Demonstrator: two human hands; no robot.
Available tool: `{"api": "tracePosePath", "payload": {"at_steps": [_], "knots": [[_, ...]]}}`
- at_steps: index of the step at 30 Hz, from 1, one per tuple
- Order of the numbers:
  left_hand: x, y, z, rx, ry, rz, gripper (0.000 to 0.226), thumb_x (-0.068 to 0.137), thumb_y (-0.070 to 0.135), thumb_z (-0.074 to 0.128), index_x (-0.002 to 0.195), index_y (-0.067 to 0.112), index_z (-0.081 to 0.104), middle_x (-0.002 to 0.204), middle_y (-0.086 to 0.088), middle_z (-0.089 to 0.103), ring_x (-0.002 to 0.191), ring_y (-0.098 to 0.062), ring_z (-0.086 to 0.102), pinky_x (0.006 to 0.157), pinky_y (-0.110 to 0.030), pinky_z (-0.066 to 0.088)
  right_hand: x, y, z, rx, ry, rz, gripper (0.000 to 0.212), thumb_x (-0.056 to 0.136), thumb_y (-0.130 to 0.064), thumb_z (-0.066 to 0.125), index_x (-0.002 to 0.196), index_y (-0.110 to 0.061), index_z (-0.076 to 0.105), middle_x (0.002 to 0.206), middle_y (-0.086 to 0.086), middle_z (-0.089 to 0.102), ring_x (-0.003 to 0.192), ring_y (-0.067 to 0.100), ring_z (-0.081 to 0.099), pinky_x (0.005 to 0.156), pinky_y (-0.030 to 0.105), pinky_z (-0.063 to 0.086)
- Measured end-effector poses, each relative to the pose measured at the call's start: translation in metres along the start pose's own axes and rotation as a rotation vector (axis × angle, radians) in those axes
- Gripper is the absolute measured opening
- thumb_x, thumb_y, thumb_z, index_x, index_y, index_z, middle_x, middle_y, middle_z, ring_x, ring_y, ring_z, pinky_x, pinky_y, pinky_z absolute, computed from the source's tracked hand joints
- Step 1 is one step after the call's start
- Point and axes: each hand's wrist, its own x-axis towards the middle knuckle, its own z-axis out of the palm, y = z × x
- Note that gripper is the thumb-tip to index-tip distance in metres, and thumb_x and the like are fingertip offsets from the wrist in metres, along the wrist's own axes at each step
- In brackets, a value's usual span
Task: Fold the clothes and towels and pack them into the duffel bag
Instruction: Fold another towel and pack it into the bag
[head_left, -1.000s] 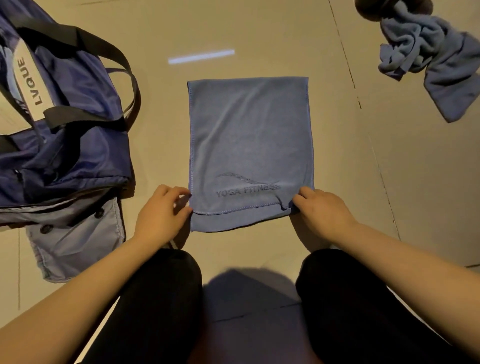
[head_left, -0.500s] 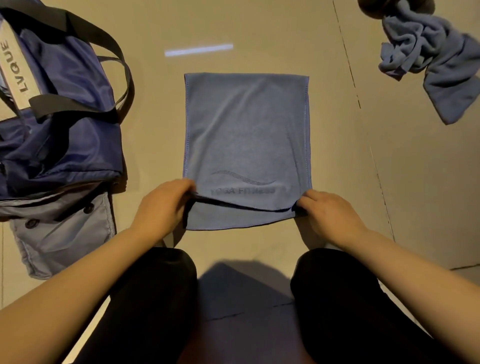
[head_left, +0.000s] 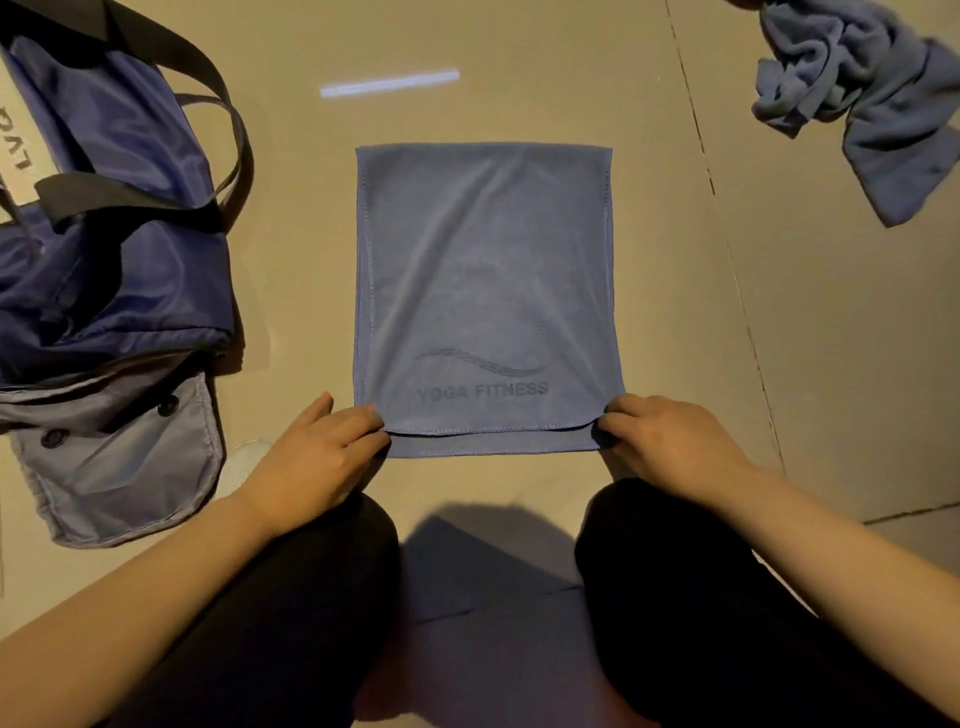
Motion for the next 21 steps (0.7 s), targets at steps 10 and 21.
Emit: {"api": "tracePosePath", "payload": {"at_steps": [10,21], "knots": [[0.007,0.007,-0.004,-0.013,-0.093,-0.188,0.047,0.079,0.054,0.049,0.098,0.017,0.069,0.099,0.001,0.068,0.083,-0.022,0.066,0.083,-0.037,0.041,0.018,-0.007,-0.002,0.137,0.087,0.174,0.015,0.083,-0.010,0.062,0.097,-0.013,0.066,0.094,0.007,0.060,0.077,0.034,0.061,0.053,0.031,0.036],[0.033,-0.008,-0.033,-0.824,0.030,-0.648,0.012,0.074,0.036,0.071,0.084,0.031,0.073,0.087,0.010,0.071,0.080,-0.007,0.063,0.079,-0.029,0.051,0.021,0.010,-0.019,0.572,0.109,0.450,0.016,0.088,-0.019,0.067,0.104,-0.021,0.066,0.095,0.001,0.068,0.083,0.020,0.060,0.072,0.031,0.044]]}}
